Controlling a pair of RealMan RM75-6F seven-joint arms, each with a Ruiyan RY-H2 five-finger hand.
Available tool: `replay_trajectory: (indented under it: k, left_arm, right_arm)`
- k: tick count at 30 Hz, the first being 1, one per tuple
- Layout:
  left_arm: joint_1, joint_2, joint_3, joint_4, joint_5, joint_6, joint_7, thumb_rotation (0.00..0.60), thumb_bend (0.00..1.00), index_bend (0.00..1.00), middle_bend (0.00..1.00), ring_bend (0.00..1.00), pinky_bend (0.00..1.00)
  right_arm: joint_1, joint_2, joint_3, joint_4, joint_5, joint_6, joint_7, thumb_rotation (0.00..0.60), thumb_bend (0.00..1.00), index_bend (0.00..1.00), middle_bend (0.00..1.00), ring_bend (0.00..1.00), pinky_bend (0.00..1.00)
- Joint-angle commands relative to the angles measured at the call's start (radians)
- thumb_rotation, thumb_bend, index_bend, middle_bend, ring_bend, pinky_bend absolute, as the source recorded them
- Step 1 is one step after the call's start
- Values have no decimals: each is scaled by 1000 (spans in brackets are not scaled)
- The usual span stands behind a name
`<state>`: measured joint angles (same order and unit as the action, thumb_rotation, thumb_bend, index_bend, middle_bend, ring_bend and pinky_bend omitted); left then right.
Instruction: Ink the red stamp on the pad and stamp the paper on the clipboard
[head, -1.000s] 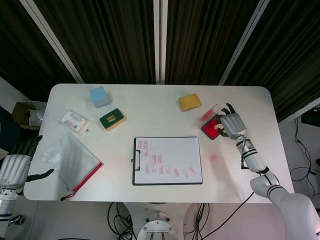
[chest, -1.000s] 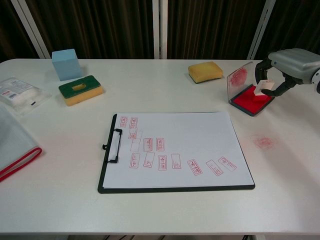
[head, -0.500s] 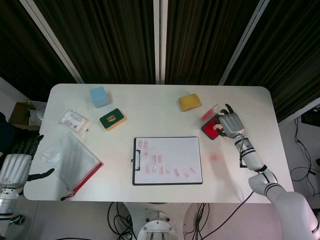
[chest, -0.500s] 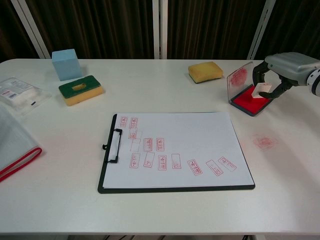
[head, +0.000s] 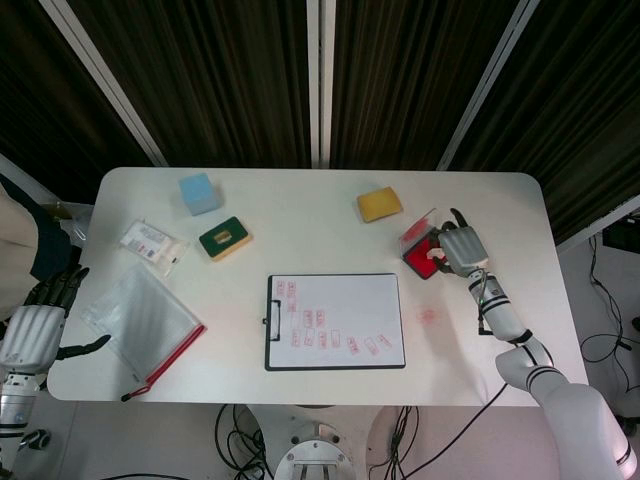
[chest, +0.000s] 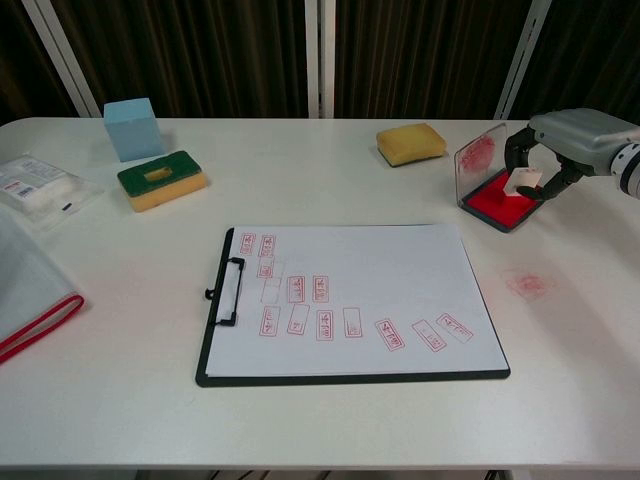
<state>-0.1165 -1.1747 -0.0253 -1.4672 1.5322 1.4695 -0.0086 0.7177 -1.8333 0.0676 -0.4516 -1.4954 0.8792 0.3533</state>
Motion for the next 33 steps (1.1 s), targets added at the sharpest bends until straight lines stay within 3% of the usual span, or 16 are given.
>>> replay_trajectory:
  k: [1,18,24,28,31,33]
  left_arm:
    - [-1,0,0,-1,-2,-2,1,428,90,45,56,99,178]
    - [-3,-1,1,-3,-3,-4,7,430,90,44,56,99,178]
    - [-1,-1,2,-2,-3,-2,6,429,90,44,56,99,178]
    - [-2,-3,2,-2,-1,-1,4,429,90,44,56,99,179]
    - [-2,-5,3,-2,1,-1,3,428,91,44,56,99,179]
    - [-2,-7,4,-1,2,0,3,429,91,44,56,99,179]
  right_arm:
    - [-1,-6,-4,10,-1,-5,4,600,344,715,619,279,0]
    - [3,-28,-12,53,-1,-23,28,600,349,722,622,319,19]
    - [-2,-1,2,11,1,42,69,600,348,721,620,319,68]
    - [-17,63,8,-75,-7,112,88,600,348,721,616,333,258]
    - [-32,115,8,-146,-12,152,78,600,348,721,615,409,496]
    - [-43,153,6,-202,-15,171,62,600,350,721,615,521,694]
